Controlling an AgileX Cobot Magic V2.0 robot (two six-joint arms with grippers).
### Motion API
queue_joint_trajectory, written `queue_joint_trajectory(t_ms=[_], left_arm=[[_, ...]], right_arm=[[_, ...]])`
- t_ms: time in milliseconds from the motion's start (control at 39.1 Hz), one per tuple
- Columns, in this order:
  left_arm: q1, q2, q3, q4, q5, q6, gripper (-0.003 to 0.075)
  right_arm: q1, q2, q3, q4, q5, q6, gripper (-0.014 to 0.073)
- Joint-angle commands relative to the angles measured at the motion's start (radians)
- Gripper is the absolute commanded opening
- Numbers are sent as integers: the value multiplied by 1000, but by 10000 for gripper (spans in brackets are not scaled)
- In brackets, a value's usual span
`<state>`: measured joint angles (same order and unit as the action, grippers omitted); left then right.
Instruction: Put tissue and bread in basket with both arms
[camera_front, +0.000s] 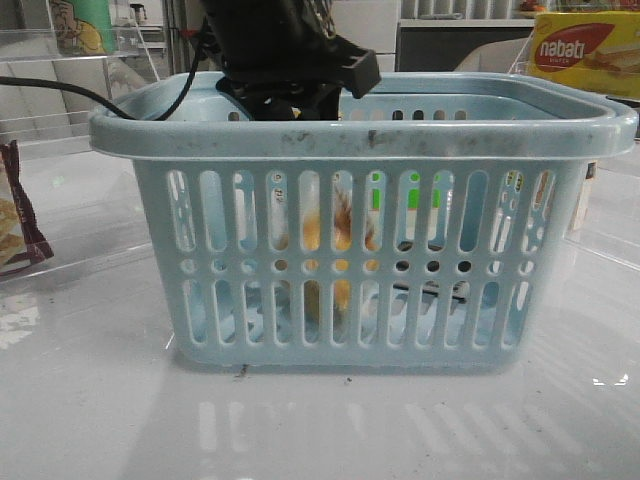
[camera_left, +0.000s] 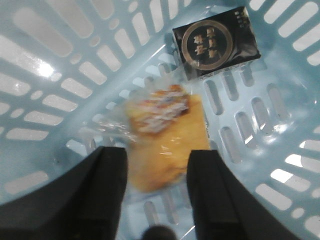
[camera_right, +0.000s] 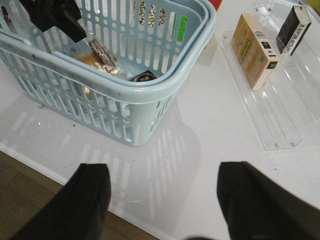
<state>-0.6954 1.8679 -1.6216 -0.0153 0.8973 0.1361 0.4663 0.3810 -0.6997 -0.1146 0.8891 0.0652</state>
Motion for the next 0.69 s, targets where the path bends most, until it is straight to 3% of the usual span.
queue_joint_trajectory(t_ms=[0,205,435,665], left_arm=[[-7,-55,-34,-10,-41,1,441],[-7,-127,-80,4,10,1,435],[-7,-350,-97,4,39,1,435],[-7,-615,25,-37,19,1,435]], right_arm=[[5,6,-24,-6,-72,-4,550],[5,6,-24,-6,-72,-4,550],[5,6,-24,-6,-72,-4,550],[5,6,-24,-6,-71,-4,550]])
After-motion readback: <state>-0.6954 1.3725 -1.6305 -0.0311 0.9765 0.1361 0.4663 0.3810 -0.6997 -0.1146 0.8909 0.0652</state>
